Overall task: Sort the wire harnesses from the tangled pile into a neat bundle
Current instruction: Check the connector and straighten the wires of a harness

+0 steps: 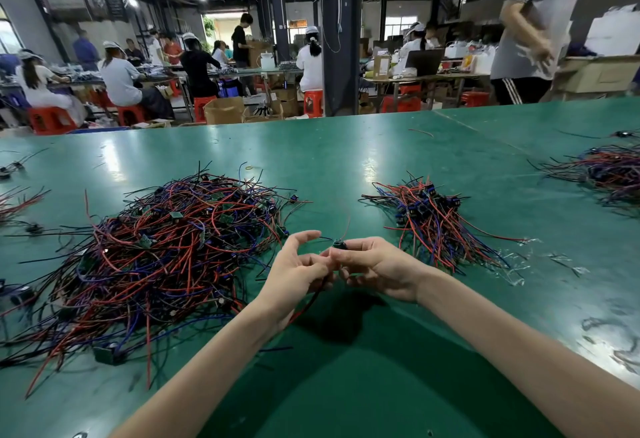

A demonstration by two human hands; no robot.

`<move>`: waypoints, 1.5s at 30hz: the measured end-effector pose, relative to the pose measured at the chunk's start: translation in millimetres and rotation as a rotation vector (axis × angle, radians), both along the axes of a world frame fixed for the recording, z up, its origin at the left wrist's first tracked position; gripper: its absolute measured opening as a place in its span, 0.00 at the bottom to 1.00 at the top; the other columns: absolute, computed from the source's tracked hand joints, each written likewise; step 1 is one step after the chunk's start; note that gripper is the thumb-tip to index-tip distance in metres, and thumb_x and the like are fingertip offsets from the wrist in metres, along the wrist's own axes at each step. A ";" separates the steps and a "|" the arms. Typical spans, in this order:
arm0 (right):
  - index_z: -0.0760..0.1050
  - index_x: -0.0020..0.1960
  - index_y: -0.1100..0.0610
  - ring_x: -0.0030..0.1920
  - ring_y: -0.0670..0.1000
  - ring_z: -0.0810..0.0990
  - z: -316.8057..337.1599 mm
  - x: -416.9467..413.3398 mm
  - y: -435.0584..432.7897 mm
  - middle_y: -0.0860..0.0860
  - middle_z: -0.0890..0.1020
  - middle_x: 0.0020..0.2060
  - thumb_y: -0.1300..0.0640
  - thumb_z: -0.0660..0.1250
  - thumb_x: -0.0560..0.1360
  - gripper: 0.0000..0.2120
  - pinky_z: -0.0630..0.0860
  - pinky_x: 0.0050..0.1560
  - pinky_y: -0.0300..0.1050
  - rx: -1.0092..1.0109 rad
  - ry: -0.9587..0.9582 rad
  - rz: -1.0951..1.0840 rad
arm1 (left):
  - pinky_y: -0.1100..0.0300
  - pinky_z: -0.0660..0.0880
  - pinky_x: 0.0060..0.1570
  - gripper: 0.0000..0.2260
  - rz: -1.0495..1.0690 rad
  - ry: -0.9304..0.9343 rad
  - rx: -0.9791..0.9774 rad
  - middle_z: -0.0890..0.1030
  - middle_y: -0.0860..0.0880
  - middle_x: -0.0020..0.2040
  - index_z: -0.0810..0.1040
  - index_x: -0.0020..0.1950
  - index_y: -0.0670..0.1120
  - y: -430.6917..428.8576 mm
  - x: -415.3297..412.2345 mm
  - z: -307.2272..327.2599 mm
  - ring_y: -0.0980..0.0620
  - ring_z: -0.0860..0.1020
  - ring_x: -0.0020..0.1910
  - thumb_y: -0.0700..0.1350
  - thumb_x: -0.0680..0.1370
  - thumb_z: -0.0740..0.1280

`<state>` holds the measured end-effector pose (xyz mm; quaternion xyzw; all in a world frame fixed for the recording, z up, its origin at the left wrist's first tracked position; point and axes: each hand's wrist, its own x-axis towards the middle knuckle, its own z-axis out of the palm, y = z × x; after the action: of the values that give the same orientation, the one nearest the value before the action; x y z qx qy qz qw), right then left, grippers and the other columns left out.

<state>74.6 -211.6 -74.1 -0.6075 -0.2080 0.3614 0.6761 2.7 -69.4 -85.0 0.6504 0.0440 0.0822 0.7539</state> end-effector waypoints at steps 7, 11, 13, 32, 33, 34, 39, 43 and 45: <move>0.79 0.44 0.62 0.30 0.44 0.75 -1.0 3.2 1.3 0.50 0.81 0.32 0.62 0.68 0.74 0.04 0.76 0.34 0.35 0.059 -0.113 -0.197 | 0.60 0.81 0.36 0.10 -0.002 0.051 -0.069 0.83 0.44 0.34 0.72 0.54 0.40 -0.3 0.5 1.8 0.51 0.81 0.30 0.30 0.75 0.65; 0.79 0.43 0.62 0.29 0.43 0.76 -0.4 4.5 0.4 0.51 0.82 0.33 0.61 0.69 0.73 0.04 0.75 0.32 0.34 0.054 -0.169 -0.225 | 0.61 0.78 0.29 0.04 -0.035 0.107 -0.008 0.80 0.45 0.30 0.76 0.43 0.36 -3.1 -1.3 0.6 0.53 0.78 0.25 0.32 0.77 0.64; 0.79 0.42 0.62 0.29 0.44 0.76 -2.4 4.1 0.7 0.51 0.82 0.32 0.62 0.69 0.73 0.04 0.75 0.32 0.35 0.047 -0.202 -0.213 | 0.61 0.77 0.27 0.05 -0.015 0.130 0.024 0.80 0.45 0.30 0.76 0.41 0.37 -4.7 -1.6 -0.6 0.52 0.77 0.24 0.33 0.77 0.65; 0.80 0.40 0.63 0.24 0.43 0.73 9.8 17.2 -5.8 0.54 0.83 0.32 0.63 0.73 0.70 0.03 0.72 0.26 0.33 0.165 -0.103 -0.465 | 0.61 0.74 0.20 0.09 0.019 0.149 0.300 0.78 0.46 0.26 0.77 0.42 0.39 -6.8 -3.0 -0.5 0.49 0.76 0.21 0.39 0.80 0.63; 0.80 0.40 0.63 0.24 0.43 0.73 10.4 17.3 -5.6 0.54 0.83 0.32 0.63 0.73 0.70 0.03 0.72 0.26 0.33 0.173 -0.101 -0.464 | 0.61 0.73 0.20 0.09 0.028 0.147 0.332 0.78 0.47 0.25 0.77 0.42 0.40 -5.7 -3.2 -0.9 0.50 0.76 0.20 0.40 0.80 0.63; 0.80 0.40 0.63 0.24 0.43 0.73 11.0 17.8 -5.6 0.54 0.83 0.32 0.63 0.73 0.70 0.03 0.72 0.26 0.33 0.181 -0.099 -0.469 | 0.62 0.72 0.20 0.09 0.033 0.132 0.364 0.78 0.48 0.25 0.78 0.42 0.41 -4.6 -3.4 -1.1 0.51 0.75 0.20 0.41 0.80 0.62; 0.80 0.40 0.63 0.24 0.43 0.73 16.2 25.6 -13.5 0.53 0.82 0.30 0.63 0.72 0.70 0.04 0.72 0.25 0.34 0.230 -0.058 -0.549 | 0.62 0.75 0.25 0.09 -0.053 0.018 0.424 0.79 0.47 0.32 0.78 0.45 0.45 -7.8 -5.4 -1.8 0.54 0.76 0.23 0.37 0.81 0.61; 0.79 0.41 0.65 0.24 0.43 0.73 19.9 32.0 -21.0 0.53 0.82 0.29 0.63 0.72 0.71 0.04 0.72 0.25 0.34 0.230 -0.016 -0.595 | 0.61 0.76 0.26 0.08 -0.084 -0.013 0.384 0.80 0.47 0.31 0.78 0.44 0.42 -10.4 -6.1 -0.2 0.52 0.78 0.24 0.37 0.80 0.62; 0.79 0.41 0.65 0.23 0.43 0.72 18.8 33.3 -21.1 0.53 0.81 0.28 0.63 0.72 0.71 0.05 0.73 0.25 0.35 0.197 0.009 -0.604 | 0.61 0.76 0.27 0.07 -0.079 -0.052 0.341 0.81 0.48 0.31 0.78 0.44 0.41 -10.3 -6.0 1.9 0.52 0.78 0.25 0.37 0.79 0.63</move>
<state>107.9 -232.7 -55.3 -0.5719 -0.0490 0.1251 0.8092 -3.3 -79.7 -83.1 0.7678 -0.0157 0.0753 0.6360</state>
